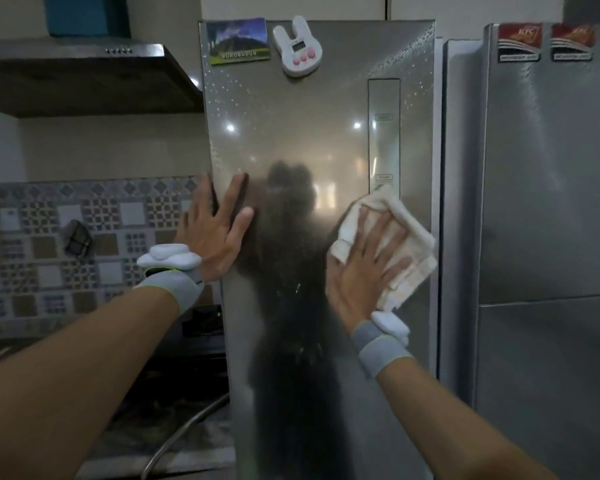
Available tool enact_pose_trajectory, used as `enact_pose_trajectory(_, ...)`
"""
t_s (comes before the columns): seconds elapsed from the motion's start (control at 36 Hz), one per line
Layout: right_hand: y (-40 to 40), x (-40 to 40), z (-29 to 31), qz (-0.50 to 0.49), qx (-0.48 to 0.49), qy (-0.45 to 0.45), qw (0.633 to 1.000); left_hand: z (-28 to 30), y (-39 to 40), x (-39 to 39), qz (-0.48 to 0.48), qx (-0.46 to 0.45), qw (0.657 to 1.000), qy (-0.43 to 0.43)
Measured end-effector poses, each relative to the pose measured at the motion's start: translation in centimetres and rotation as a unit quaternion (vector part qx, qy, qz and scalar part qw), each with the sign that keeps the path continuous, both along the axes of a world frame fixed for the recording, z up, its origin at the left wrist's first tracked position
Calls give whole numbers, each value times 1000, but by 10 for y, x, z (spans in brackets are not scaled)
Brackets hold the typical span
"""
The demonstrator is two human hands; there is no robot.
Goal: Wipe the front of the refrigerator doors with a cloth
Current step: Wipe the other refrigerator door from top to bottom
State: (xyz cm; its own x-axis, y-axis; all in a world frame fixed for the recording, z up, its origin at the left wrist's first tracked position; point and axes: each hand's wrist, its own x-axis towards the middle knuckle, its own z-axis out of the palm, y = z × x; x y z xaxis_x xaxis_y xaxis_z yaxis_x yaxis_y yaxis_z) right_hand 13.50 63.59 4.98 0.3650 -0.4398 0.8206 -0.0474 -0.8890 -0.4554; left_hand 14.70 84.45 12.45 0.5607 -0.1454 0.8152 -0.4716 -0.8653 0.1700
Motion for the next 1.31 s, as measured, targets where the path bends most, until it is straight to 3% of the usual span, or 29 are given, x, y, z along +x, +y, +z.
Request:
enact_pose_trajectory(0.08, 55, 4, -27, 92, -182, 30, 978, -3, 2, 1, 1, -4, 1000, 5)
enact_pose_trajectory(0.17, 94, 7, -50, 205, -371, 67, 903, -11, -1, 2, 3, -16, 1000, -3)
enact_pose_trajectory(0.22, 102, 8, -56, 220, -429, 101, 870, -16, -3, 0, 19, -22, 999, -18)
enact_pose_trajectory(0.28, 94, 7, -58, 237, -436, 104, 862, -19, -5, -3, 21, -11, 1000, -15)
enact_pose_trajectory(0.33, 74, 2, -54, 232, -409, 91, 878, -20, -6, -6, 18, -2, 1000, -14)
enact_pose_trajectory(0.42, 26, -6, -52, 132, -320, 103, 932, -24, -9, -11, 14, -2, 1000, 3)
enact_pose_trajectory(0.56, -67, -19, -59, 50, -102, 87, 990, -35, -11, -13, 2, 0, 1000, 22)
enact_pose_trajectory(0.61, -82, -23, -64, 60, 44, 18, 997, -42, -9, -14, 6, 4, 1000, 24)
enact_pose_trajectory(0.67, -79, -32, -64, 92, 184, -76, 976, -50, -8, -14, 9, 12, 999, 35)
enact_pose_trajectory(0.72, -63, -38, -66, 74, 206, -80, 972, -57, -6, -14, 6, 12, 999, 50)
enact_pose_trajectory(0.81, -25, -33, -82, 88, 71, -15, 993, -63, -5, -14, -1, 8, 998, 60)
enact_pose_trajectory(0.89, 29, -16, -111, 155, -45, 84, 983, -70, -6, -17, -3, 13, 998, 67)
enact_pose_trajectory(0.94, 63, -15, -120, 219, -162, 149, 950, -75, -6, -19, -2, 11, 997, 71)
enact_pose_trajectory(1.03, 102, -16, -129, 305, -308, 242, 868, -79, -5, -22, 3, 16, 998, 69)
enact_pose_trajectory(1.11, 110, -17, -128, 333, -357, 263, 832, -82, -6, -25, 10, 18, 997, 78)
enact_pose_trajectory(1.17, 99, -13, -127, 309, -394, 246, 830, -83, -5, -25, 16, 21, 997, 79)
enact_pose_trajectory(1.22, 74, -13, -126, 305, -395, 205, 842, -86, -7, -26, 23, 18, 996, 84)
enact_pose_trajectory(1.31, 25, -17, -128, 222, -339, 199, 892, -92, -8, -27, 32, 17, 995, 90)
